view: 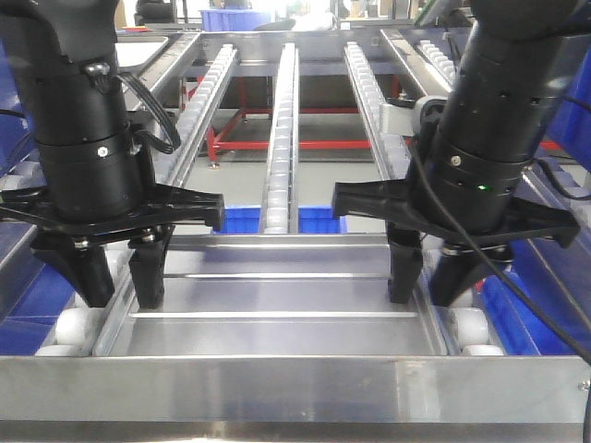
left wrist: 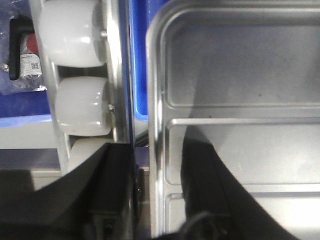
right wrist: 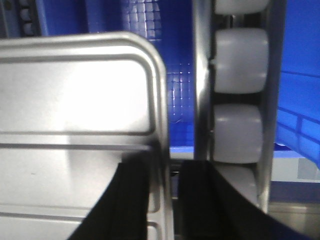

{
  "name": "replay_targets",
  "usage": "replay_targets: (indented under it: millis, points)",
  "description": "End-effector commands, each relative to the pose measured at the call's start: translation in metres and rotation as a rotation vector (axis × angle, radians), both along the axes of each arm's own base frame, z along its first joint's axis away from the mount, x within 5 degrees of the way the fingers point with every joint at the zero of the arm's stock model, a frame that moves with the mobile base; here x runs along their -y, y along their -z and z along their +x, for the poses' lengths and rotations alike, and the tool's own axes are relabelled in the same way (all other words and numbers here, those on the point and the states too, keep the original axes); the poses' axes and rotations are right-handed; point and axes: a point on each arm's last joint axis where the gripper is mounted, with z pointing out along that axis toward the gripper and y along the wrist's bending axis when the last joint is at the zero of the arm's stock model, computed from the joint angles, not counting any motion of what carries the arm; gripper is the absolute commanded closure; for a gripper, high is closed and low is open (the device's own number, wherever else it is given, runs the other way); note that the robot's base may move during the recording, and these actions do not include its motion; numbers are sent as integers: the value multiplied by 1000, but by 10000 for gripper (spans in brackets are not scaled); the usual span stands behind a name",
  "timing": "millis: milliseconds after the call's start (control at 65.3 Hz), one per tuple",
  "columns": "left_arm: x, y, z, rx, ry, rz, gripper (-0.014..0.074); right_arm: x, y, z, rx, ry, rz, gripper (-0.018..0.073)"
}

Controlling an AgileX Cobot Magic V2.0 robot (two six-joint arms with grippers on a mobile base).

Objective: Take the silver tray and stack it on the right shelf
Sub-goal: 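Close both grippers on the tray's long edges, then lift the silver tray with both grippers and pull it toward the robot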

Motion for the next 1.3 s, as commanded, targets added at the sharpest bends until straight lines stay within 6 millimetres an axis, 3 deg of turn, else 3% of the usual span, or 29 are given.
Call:
replay_targets:
  millis: [0, 138, 322, 444, 521, 1087, 1286]
  points:
    - [2, -18, 1, 44, -7, -42, 426, -1, -15, 4, 57, -8, 20, 381]
    - [2, -18, 1, 43, -7, -43, 426, -1, -14, 4, 55, -8, 20, 438]
    - [2, -18, 1, 43, -7, -43, 436, -1, -14, 4, 55, -8, 20, 439]
    - [2, -18, 0, 40, -11, -49, 556, -1, -14, 4, 55, -8, 20, 440]
    - [2, -18, 0, 40, -11, -48, 703, -1, -14, 4, 55, -8, 20, 493]
    - [3, -19, 1, 42, -13, -55, 689, -1, -16, 4, 40, -6, 11, 489]
    - [4, -45, 2, 81, -19, -85, 689, -1, -38, 4, 36, -2, 5, 489]
